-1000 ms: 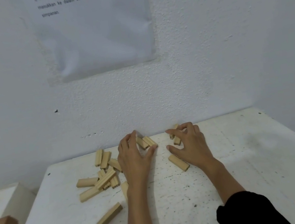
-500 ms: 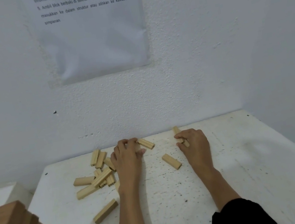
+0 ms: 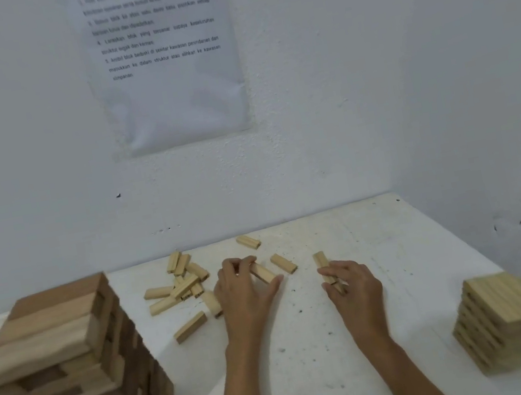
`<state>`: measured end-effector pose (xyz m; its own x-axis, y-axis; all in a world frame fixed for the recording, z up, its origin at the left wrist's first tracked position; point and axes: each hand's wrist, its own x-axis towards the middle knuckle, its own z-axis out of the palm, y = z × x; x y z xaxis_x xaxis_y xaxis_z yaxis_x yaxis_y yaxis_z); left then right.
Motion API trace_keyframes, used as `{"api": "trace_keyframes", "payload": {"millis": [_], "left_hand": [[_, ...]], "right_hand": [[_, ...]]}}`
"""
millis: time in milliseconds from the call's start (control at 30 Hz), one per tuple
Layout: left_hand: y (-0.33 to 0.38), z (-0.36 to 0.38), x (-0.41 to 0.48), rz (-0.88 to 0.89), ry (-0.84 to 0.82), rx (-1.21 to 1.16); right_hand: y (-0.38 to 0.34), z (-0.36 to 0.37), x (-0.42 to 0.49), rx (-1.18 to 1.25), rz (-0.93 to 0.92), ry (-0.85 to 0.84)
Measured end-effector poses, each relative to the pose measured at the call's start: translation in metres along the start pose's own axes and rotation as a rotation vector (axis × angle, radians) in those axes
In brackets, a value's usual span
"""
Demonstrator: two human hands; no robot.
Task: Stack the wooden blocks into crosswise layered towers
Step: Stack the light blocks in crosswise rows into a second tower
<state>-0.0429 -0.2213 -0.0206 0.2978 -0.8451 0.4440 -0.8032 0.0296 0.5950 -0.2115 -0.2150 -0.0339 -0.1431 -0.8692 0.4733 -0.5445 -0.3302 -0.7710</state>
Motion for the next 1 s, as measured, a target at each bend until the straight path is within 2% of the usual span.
{"api": "trace_keyframes", "payload": {"millis": [133,233,333,600,767,1000], "left_hand": [[0.001,-0.014,-0.041,0.0,-0.028,-0.121],[0.01,-0.023,-0.071,-0.081,-0.12,-0.225],[0.025,-0.037,-0.096,-0.121,-0.207,-0.358],[0.022,-0.077,-0.131,0.078,-0.314,-0.4],[0.021,-0.085,-0.143,0.058,-0.421,-0.479],[0.022,-0.072,-0.142,0.149,-0.412,-0.467]], "right_hand": [[-0.003,-0.024,-0.026,0.002,-0.015,-0.059],[-0.003,-0.04,-0.045,-0.025,-0.103,-0.07],[-0.004,-0.051,-0.058,0.006,-0.109,-0.109],[-0.01,-0.071,-0.081,-0.012,-0.143,-0.269],[-0.002,-0.066,-0.08,-0.067,-0.196,-0.369],[-0.005,-0.064,-0.08,-0.057,-0.346,-0.369]]}}
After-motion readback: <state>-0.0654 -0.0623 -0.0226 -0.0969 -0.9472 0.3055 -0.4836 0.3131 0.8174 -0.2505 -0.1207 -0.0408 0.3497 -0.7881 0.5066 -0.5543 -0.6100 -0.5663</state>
